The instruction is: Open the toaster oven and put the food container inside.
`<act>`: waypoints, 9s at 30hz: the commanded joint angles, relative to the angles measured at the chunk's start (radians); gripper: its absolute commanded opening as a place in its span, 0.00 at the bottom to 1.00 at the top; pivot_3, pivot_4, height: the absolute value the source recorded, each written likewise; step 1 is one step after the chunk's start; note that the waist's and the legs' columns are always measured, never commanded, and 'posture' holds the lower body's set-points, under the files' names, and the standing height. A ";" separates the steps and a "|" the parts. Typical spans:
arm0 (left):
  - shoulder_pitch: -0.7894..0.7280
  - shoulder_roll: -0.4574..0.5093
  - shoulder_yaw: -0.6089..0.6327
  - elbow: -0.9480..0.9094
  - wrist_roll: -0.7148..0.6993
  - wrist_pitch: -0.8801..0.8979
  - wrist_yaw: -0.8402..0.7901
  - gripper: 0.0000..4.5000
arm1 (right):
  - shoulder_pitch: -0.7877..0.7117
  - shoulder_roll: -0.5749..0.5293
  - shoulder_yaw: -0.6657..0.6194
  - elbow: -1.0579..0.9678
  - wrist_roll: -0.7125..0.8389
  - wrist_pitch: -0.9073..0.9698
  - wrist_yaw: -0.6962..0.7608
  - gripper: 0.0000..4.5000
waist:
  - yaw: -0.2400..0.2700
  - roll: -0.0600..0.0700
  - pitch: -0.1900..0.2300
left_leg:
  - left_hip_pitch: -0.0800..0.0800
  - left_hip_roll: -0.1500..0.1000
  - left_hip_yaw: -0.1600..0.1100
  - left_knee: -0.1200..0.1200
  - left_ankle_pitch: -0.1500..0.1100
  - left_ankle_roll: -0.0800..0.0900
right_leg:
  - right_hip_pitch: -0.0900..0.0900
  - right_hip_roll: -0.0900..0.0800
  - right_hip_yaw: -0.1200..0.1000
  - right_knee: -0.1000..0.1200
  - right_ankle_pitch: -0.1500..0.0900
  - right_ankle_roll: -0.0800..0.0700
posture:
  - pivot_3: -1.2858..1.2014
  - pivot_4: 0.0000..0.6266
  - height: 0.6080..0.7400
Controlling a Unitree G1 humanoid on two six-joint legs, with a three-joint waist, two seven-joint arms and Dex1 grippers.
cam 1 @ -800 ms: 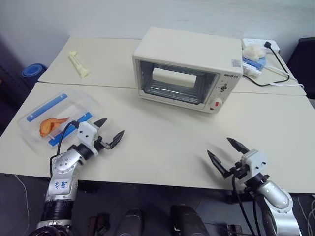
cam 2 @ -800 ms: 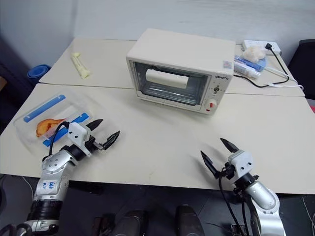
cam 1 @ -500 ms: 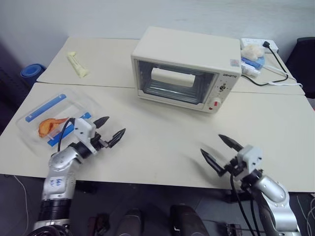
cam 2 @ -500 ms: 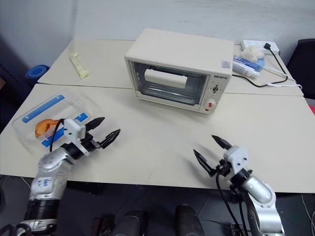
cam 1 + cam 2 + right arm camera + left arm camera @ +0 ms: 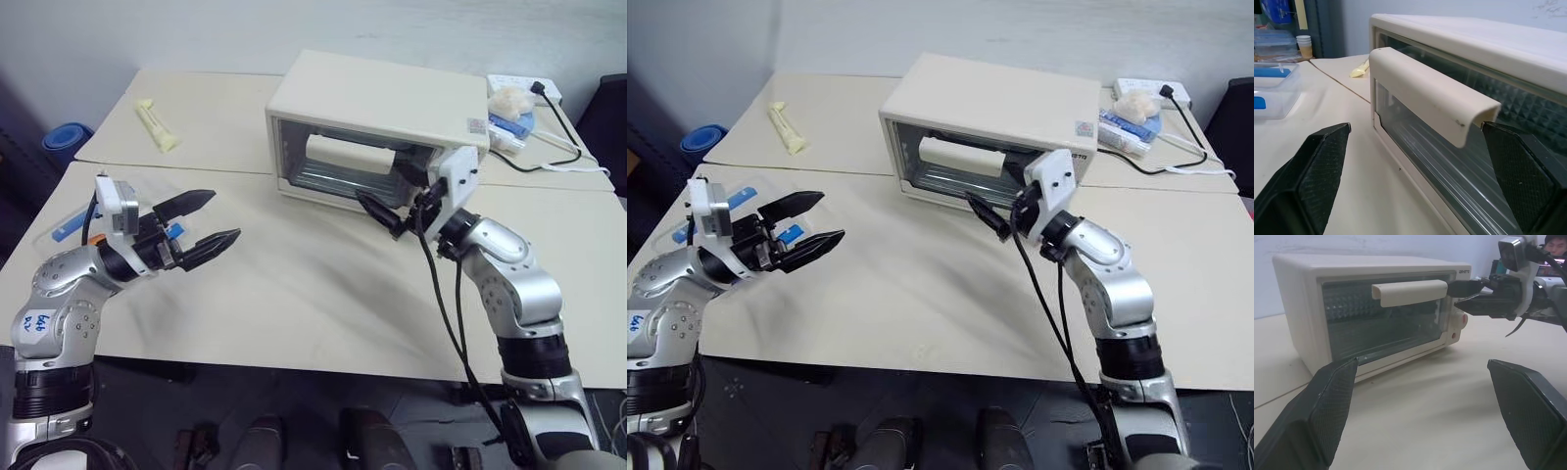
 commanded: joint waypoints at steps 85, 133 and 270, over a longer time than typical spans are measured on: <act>0.470 0.044 0.833 -0.008 -0.292 0.454 0.725 0.99 | 0.398 0.007 0.002 -0.120 0.130 -0.524 0.512 1.00 | 0.024 -0.006 -0.003 | 0.004 0.005 0.005 0.005 -0.008 0.008 | 0.005 0.002 0.005 -0.002 0.002 0.003 | 0.52 0.24 1.00; -0.645 0.094 -0.103 0.195 -0.006 1.031 0.645 0.01 | 0.669 -0.089 -0.163 -0.211 0.048 -0.566 0.359 1.00 | 0.014 -0.007 -0.003 | 0.001 0.002 0.006 0.006 -0.005 0.000 | 0.000 0.004 0.005 0.008 0.002 0.002 | 0.52 0.24 1.00; 0.202 0.072 0.028 0.192 0.270 -0.316 -0.158 1.00 | 0.381 -0.217 -0.098 0.063 0.097 -0.406 0.668 0.74 | -0.025 0.000 0.001 | 0.001 0.007 0.011 0.008 -0.010 0.003 | 0.000 0.006 0.008 -0.001 0.002 0.002 | 0.52 0.24 1.00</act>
